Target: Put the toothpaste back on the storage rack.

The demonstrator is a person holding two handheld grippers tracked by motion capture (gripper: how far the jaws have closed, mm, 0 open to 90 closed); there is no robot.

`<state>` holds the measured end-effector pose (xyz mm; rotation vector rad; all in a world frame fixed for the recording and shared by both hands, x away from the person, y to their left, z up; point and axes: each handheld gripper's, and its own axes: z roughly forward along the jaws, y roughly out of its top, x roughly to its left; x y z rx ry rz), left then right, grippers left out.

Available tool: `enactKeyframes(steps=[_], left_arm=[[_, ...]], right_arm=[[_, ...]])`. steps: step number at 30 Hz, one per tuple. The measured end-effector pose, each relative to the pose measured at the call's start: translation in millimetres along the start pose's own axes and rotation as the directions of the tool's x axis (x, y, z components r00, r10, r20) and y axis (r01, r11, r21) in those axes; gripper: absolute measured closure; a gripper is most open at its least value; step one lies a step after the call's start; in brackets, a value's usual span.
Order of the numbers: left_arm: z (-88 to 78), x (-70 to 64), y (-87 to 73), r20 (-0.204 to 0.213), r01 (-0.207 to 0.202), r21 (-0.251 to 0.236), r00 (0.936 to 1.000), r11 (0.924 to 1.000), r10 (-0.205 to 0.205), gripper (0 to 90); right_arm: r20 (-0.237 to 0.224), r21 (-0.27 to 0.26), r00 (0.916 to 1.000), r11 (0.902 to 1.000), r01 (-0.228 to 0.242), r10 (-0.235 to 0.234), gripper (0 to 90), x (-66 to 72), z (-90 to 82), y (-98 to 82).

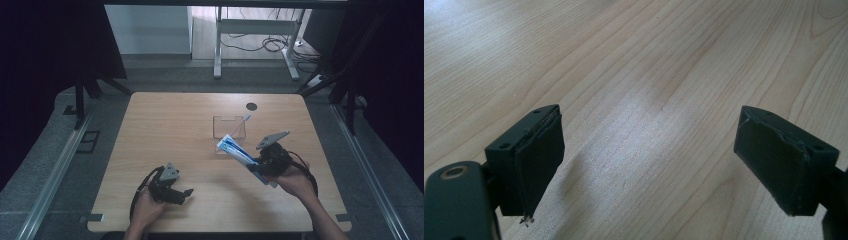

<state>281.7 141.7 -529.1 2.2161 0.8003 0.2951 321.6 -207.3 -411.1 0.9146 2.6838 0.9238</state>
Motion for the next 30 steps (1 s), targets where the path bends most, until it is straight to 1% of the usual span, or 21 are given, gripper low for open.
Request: enactKeyframes(steps=[5,6,7,10,15,21,23,30], left_arm=[[0.4,0.0,0.1,0.002,0.0,0.002,1.0,1.0,0.0,13.0],[0.6,0.1,0.0,0.002,0.0,0.003,1.0,1.0,0.0,13.0],[0.6,0.1,0.0,0.001,0.0,0.003,1.0,1.0,0.0,13.0],[0.5,0.2,0.0,0.001,0.0,0.003,1.0,1.0,0.0,13.0],[0.4,-0.1,0.0,0.002,0.002,0.002,1.0,1.0,-0.002,13.0],[0.2,-0.1,0.1,0.001,0.003,0.0,1.0,1.0,-0.003,13.0],[0.0,-0.2,0.2,0.002,0.002,-0.001,1.0,1.0,-0.002,13.0],[0.1,-0.6,0.4,0.004,0.003,-0.001,1.0,1.0,-0.003,13.0]], right_arm=[[0.009,-0.029,0.9999,0.9995,-0.014,0.014,72.7,-4.7,-4.2,9.3],[0.012,-0.035,0.9999,0.9993,-0.011,0.011,72.7,-5.9,-4.5,10.7],[0.014,-0.041,0.9997,0.999,-0.02,0.021,72.7,-7.1,-4.9,13.2],[0.022,-0.062,0.9994,0.9978,-0.026,0.027,72.7,-10.9,-4.6,18.5],[0.029,-0.09,0.9985,0.995,-0.043,0.046,72.7,-14.7,-1.6,26.4],[0.036,-0.113,0.9977,0.9923,-0.052,0.057,72.8,-18.8,1.9,34.2],[0.035,-0.122,0.998,0.9914,-0.049,0.053,72.8,-20.9,4.2,36.5],[0.033,-0.158,0.9972,0.9856,-0.061,0.067,73.0,-25.1,13.8,43.1]])
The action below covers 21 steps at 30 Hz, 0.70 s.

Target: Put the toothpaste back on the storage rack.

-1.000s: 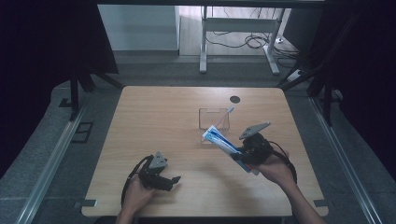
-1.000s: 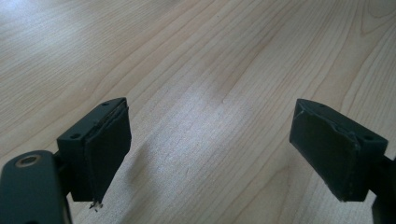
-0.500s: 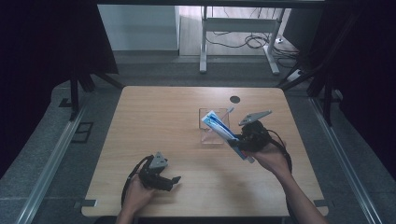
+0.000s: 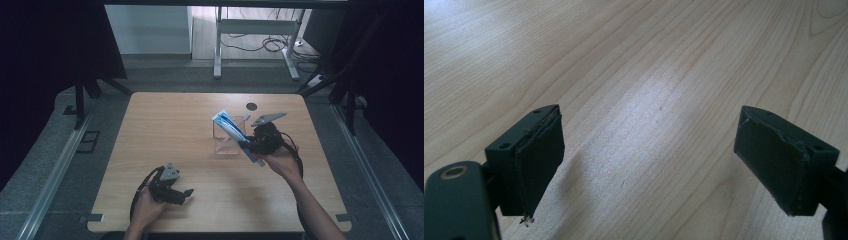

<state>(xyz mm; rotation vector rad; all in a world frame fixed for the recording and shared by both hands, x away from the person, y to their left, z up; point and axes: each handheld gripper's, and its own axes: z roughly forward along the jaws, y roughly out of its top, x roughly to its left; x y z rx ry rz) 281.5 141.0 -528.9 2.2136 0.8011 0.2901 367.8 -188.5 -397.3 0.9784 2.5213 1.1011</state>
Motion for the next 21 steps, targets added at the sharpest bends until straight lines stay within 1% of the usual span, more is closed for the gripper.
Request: enactKeyframes(steps=[6,14,21], left_arm=[[0.0,0.1,0.0,0.002,-0.001,0.0,1.0,1.0,0.001,13.0],[-0.4,0.7,-0.1,0.008,-0.001,0.004,1.0,1.0,0.001,13.0],[-0.4,0.4,0.0,0.012,0.002,-0.003,0.9999,1.0,-0.002,13.0]], right_arm=[[0.003,-0.02,1.0,0.9998,0.006,-0.006,73.1,-1.0,8.2,7.8],[0.003,-0.059,1.0,0.9982,-0.005,0.005,73.2,-5.9,17.4,18.5],[0.001,-0.088,0.9999,0.9961,-0.014,0.014,73.2,-10.1,23.5,27.4]])
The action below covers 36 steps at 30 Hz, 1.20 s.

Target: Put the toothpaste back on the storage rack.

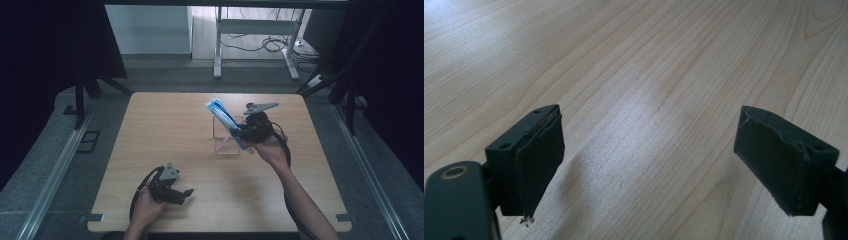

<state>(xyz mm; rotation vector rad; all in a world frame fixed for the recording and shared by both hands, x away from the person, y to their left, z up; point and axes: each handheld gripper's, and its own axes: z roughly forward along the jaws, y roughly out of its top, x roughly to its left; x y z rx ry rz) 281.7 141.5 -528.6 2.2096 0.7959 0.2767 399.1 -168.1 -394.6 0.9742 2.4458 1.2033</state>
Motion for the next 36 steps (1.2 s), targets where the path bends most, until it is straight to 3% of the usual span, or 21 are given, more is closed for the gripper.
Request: enactKeyframes(steps=[21,36], left_arm=[[-0.6,-0.1,0.0,0.008,-0.005,-0.002,1.0,1.0,0.005,13.0],[-1.8,0.0,-0.2,0.012,-0.003,-0.007,0.9999,1.0,0.003,13.1]], right_arm=[[0.013,-0.054,0.9999,0.9985,-0.008,0.009,73.2,-7.9,28.1,14.5],[0.044,-0.092,0.9988,0.9955,0.025,-0.021,73.2,-10.1,39.5,27.8]])
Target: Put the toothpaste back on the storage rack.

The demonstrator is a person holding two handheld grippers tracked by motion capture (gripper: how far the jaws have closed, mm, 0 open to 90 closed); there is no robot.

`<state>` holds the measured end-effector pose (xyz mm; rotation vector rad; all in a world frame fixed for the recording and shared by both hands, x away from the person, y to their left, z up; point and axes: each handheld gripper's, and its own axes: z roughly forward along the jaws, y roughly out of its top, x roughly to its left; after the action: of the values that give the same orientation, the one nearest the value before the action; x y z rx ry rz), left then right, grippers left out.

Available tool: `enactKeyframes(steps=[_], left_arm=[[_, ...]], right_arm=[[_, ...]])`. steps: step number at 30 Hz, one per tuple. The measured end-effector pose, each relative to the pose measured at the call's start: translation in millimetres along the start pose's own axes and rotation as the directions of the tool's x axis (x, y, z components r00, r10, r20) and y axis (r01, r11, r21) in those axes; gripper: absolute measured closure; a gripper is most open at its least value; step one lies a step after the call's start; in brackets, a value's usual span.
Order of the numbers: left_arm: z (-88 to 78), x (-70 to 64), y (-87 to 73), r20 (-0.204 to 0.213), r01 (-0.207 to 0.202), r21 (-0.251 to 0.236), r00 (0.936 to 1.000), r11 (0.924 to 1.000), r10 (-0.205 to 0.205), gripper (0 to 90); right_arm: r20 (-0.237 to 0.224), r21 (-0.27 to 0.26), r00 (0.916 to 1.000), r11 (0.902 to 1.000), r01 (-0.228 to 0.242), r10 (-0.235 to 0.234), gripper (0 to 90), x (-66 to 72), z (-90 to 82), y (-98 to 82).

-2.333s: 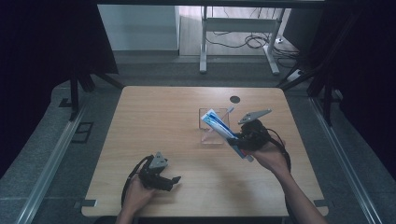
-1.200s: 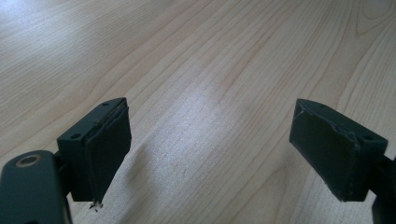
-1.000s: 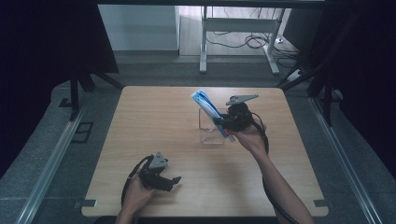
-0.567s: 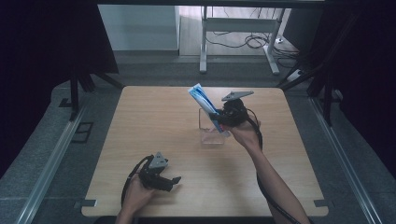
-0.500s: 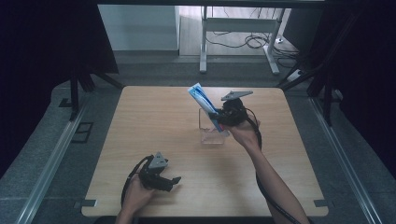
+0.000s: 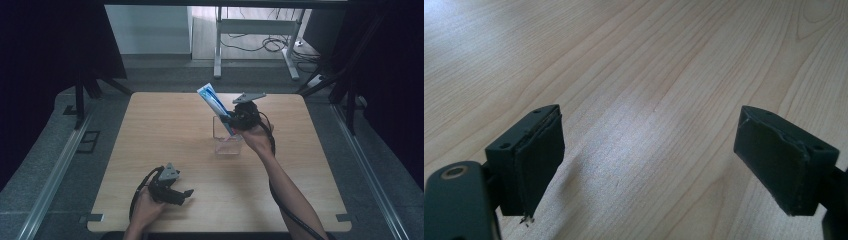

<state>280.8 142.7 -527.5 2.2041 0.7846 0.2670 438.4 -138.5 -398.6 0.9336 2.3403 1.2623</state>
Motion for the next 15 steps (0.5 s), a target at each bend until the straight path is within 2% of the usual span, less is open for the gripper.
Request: enactKeyframes(steps=[15], left_arm=[[1.4,0.4,-1.1,0.008,0.001,0.009,1.0,1.0,-0.001,13.1]], right_arm=[[0.034,0.01,0.9992,0.9998,0.018,-0.018,73.1,-12.6,16.0,-7.3]])
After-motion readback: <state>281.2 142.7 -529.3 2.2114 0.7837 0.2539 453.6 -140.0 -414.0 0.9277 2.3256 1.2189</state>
